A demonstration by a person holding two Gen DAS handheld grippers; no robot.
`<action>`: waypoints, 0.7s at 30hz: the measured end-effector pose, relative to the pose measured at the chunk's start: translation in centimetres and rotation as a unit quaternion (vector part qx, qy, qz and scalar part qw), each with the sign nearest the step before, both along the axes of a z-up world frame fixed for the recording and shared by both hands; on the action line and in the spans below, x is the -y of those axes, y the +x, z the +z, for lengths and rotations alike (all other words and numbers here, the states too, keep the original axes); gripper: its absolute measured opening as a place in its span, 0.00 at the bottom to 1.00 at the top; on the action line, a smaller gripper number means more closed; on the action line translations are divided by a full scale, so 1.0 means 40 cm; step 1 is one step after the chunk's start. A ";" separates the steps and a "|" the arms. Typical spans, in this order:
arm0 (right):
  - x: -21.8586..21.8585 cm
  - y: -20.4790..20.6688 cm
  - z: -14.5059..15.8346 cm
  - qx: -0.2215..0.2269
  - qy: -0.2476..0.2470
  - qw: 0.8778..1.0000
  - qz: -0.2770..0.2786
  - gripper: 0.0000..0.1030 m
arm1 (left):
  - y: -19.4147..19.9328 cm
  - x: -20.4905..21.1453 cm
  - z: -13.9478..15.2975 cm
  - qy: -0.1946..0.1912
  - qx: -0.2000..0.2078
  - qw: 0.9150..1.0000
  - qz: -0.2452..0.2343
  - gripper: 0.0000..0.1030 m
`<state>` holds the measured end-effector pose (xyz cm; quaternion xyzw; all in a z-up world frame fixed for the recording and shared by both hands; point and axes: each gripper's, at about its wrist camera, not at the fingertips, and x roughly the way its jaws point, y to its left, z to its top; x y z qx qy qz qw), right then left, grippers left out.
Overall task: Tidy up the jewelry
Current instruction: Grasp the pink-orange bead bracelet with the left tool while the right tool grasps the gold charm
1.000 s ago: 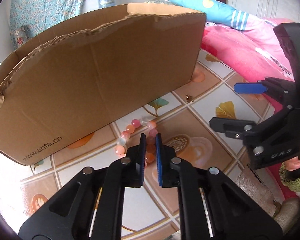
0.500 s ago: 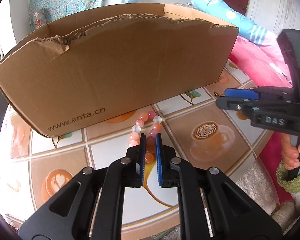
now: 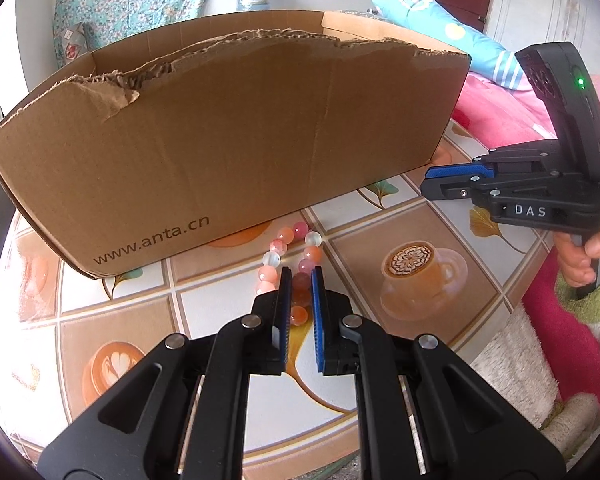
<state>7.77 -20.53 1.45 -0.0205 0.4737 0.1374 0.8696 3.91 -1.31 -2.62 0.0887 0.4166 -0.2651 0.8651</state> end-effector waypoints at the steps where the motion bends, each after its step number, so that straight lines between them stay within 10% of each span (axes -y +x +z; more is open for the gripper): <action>1: 0.001 0.000 0.001 0.000 0.001 1.000 0.001 0.13 | -0.001 -0.001 0.000 -0.001 0.000 1.000 0.001 0.09; 21: 0.022 -0.062 0.002 -0.007 0.093 0.991 -0.092 0.13 | -0.003 -0.012 0.014 -0.011 -0.012 1.000 -0.011 0.10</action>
